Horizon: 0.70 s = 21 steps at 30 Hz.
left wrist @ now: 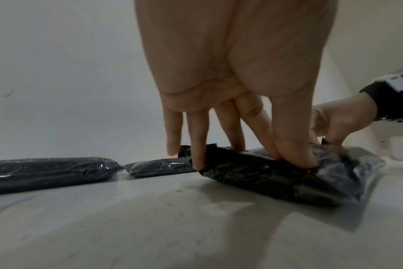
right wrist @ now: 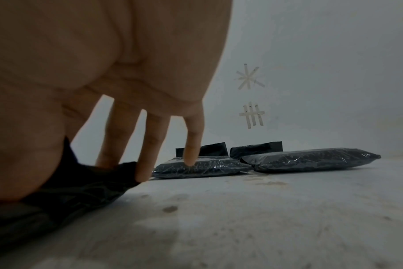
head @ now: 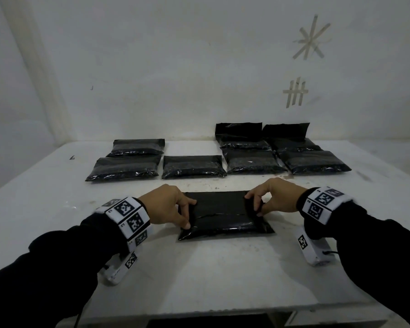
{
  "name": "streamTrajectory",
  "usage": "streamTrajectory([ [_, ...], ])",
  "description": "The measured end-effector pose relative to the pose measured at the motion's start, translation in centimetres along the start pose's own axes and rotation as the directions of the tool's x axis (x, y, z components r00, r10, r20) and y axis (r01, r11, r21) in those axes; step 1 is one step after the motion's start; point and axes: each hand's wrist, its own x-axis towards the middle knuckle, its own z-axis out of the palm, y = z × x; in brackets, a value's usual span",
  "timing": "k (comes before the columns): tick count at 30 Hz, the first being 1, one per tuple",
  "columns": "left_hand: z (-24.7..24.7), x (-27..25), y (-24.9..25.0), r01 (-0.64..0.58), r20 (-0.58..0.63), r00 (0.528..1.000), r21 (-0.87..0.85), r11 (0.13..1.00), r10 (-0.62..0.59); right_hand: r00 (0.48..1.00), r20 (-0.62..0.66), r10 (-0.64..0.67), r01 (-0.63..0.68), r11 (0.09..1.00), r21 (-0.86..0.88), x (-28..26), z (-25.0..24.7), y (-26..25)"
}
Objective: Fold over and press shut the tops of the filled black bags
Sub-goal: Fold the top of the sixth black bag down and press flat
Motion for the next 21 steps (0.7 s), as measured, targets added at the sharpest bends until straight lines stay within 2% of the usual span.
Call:
streamTrajectory([
  [3,0.1,0.0,0.5,0.015,-0.038,0.999,0.104,0.994,-0.011,1.0,-0.012,-0.02,0.018,0.994,-0.107,-0.3,0.1,-0.7],
  [6,0.2,-0.2,1.2,0.078,-0.037,0.997,0.305,0.949,-0.07,1.0,-0.02,-0.022,0.016,0.967,-0.254,-0.6,0.0,-1.1],
  [8,0.3,-0.2,1.5,0.089,-0.04,0.996,0.354,0.931,-0.08,0.999,-0.025,-0.022,0.012,0.945,-0.328,-0.7,0.0,-1.3],
  [11,0.4,-0.3,1.5,0.051,-0.041,0.998,0.364,0.93,-0.038,0.999,-0.005,-0.043,0.04,0.953,-0.3,-0.9,0.1,-1.7],
  [14,0.4,-0.4,1.3,0.003,-0.067,0.998,0.251,0.968,0.014,0.999,-0.008,-0.031,0.028,0.972,-0.233,-0.8,0.3,-1.7],
  [18,0.3,-0.5,1.6,0.012,-0.06,0.998,0.2,0.98,0.0,1.0,-0.012,0.017,-0.019,0.97,-0.241,-0.9,0.1,-1.4],
  [21,0.4,-0.6,1.9,0.028,-0.07,0.997,0.191,0.981,-0.015,1.0,0.003,-0.006,0.007,0.969,-0.248,-1.1,0.1,-1.5],
])
